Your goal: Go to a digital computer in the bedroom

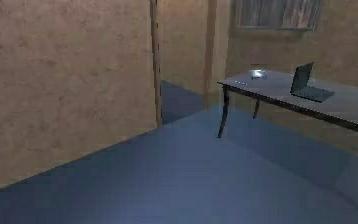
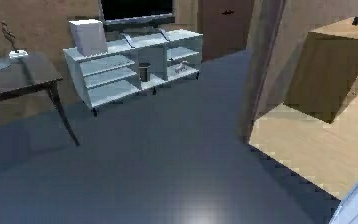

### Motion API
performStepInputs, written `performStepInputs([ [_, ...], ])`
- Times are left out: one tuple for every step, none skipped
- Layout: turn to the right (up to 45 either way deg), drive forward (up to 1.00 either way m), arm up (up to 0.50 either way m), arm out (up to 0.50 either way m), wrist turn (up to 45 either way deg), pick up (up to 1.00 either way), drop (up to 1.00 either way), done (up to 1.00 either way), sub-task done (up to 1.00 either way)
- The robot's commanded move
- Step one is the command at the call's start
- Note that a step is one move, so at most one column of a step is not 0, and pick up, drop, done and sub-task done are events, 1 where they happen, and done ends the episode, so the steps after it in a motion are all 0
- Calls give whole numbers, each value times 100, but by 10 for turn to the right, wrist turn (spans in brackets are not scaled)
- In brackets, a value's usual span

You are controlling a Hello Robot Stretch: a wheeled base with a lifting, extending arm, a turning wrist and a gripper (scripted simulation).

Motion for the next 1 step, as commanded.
performStepInputs([
  [0,100,0,0,0,0,0,0,0],
])
